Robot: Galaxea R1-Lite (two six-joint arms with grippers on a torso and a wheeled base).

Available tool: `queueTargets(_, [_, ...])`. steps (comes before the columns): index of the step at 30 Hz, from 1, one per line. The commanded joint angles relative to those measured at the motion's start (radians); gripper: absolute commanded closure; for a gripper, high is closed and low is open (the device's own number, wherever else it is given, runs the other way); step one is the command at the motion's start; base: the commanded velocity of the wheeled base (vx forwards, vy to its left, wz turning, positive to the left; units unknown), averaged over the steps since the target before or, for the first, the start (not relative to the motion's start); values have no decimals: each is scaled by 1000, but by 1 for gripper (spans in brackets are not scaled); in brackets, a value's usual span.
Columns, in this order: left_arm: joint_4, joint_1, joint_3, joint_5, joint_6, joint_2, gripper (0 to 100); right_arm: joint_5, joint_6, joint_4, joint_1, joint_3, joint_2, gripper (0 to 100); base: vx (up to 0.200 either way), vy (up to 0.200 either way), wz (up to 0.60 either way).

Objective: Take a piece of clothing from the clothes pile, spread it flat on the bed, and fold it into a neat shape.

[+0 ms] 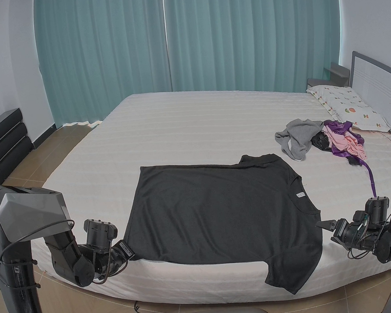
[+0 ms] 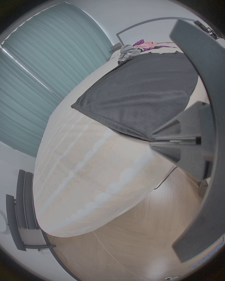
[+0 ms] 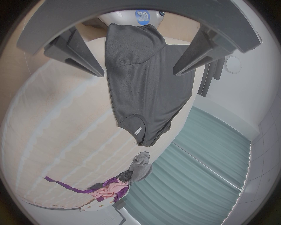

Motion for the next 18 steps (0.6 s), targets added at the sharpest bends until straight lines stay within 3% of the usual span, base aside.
queueTargets(1, [0, 0, 17, 1, 1, -30, 100, 0, 0, 0, 0, 0, 1, 0, 0, 0, 0])
queueTargets(18, [0, 27, 36, 2, 38, -22, 100, -1, -8, 1, -7, -3, 21, 0, 0, 0, 0])
